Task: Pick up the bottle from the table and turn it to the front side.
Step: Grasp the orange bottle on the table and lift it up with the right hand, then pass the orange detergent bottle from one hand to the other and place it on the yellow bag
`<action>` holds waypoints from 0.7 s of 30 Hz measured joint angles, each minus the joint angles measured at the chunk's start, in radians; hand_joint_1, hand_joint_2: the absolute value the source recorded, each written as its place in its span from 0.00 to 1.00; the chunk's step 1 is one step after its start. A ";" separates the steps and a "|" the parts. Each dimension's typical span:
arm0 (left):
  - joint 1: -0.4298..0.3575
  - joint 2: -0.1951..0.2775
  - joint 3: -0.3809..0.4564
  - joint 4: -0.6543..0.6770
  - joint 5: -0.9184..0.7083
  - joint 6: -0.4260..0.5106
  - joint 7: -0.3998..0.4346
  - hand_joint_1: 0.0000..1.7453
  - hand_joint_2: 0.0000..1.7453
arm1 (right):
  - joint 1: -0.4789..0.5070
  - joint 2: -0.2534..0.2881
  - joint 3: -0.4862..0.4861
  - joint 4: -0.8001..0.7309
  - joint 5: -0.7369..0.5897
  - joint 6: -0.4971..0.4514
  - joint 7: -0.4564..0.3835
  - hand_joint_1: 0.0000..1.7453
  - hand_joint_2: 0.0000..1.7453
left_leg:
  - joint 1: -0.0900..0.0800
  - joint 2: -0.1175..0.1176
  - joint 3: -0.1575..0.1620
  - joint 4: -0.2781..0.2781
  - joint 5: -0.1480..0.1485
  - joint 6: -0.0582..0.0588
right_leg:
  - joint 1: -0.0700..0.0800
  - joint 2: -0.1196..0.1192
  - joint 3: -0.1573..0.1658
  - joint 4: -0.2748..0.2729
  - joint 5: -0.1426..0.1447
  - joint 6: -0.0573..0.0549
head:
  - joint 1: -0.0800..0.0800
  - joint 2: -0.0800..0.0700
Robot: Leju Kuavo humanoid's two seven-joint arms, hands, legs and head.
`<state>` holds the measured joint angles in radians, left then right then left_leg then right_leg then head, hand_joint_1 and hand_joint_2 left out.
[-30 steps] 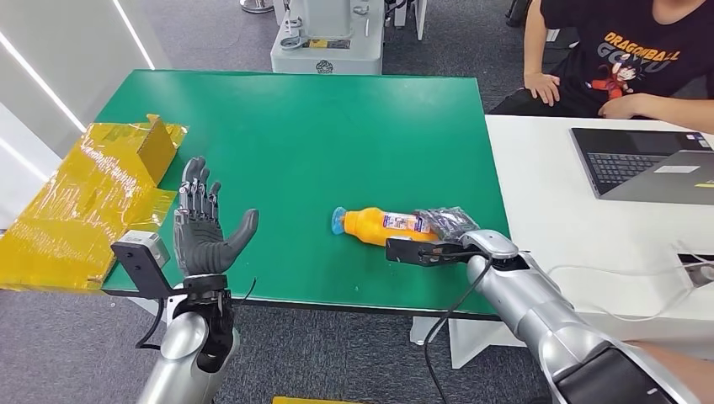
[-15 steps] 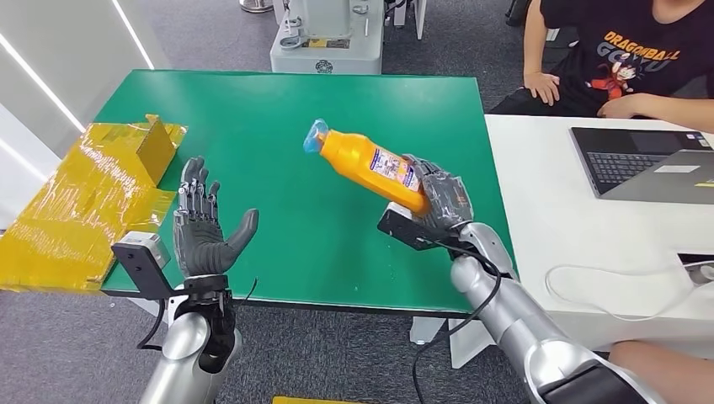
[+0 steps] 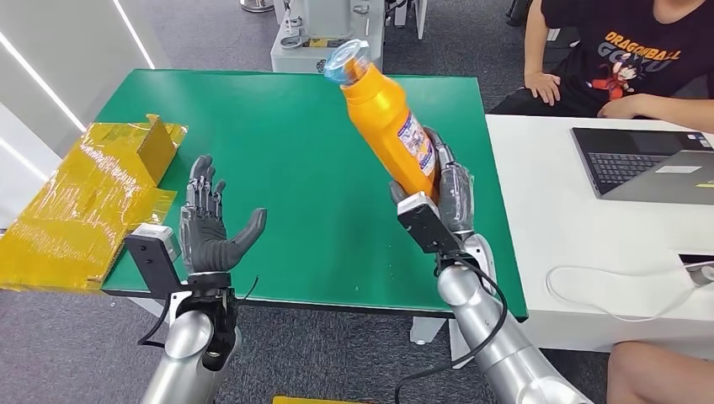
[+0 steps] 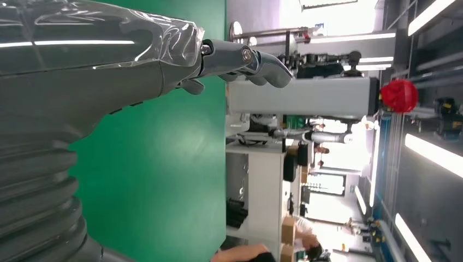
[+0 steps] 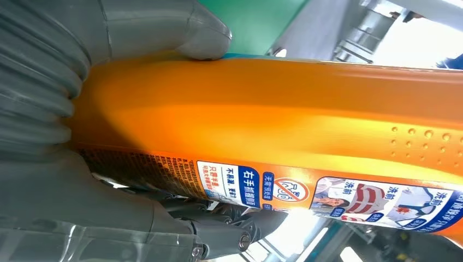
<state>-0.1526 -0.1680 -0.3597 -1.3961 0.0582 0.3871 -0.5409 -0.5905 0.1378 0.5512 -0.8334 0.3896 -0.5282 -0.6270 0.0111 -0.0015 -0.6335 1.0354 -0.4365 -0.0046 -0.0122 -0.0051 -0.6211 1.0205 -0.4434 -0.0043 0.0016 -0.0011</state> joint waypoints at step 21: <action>-0.233 0.047 -0.059 0.109 -0.033 -0.315 0.181 0.00 1.00 | 0.173 -0.002 0.005 -0.221 -0.144 0.115 0.032 1.00 1.00 | 0.000 0.001 0.000 0.000 0.000 0.000 | 0.000 0.001 -0.001 0.001 0.000 0.000 | 0.000 0.000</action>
<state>-0.3858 -0.1208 -0.4190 -1.2869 0.0252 0.0716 -0.3601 -0.4174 0.1357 0.5563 -1.0544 0.2455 -0.4132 -0.5949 0.0111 -0.0010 -0.6335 1.0355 -0.4366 -0.0050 -0.0123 -0.0042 -0.6218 1.0211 -0.4432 -0.0047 0.0015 -0.0011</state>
